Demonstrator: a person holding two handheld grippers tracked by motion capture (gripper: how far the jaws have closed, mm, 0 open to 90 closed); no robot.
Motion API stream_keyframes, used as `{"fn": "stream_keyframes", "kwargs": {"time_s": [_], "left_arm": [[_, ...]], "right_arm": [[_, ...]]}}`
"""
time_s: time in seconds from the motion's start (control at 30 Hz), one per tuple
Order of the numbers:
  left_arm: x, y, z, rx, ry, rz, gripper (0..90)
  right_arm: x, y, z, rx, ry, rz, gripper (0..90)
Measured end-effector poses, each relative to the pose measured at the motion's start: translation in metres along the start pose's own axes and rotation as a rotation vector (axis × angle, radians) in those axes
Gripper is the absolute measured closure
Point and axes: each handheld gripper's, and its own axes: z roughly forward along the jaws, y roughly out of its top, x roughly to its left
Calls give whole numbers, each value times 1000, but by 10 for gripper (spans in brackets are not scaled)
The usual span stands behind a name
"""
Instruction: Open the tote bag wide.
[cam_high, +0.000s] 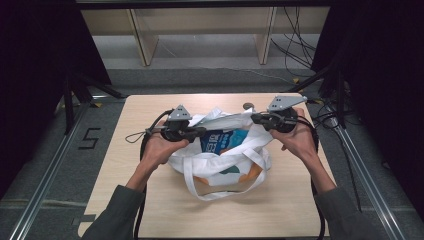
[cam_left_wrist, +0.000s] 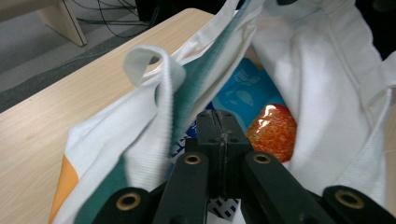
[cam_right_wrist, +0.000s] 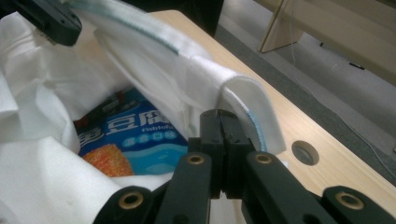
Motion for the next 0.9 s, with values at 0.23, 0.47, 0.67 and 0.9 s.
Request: {"fn": "stream_keyframes", "kwargs": {"time_s": [0.23, 0.47, 0.67, 0.9], "left_arm": [[-1, -1, 10, 0, -16, -26, 892], [-2, 1, 24, 40, -6, -7, 893], [-1, 0, 23, 32, -13, -16, 893], [-1, -18, 20, 63, -19, -14, 894]], "right_arm": [[11, 3, -4, -13, 47, -21, 900], [34, 4, -10, -40, 65, -58, 895], [67, 10, 7, 11, 155, -106, 899], [83, 2, 27, 120, 153, -141, 900]]}}
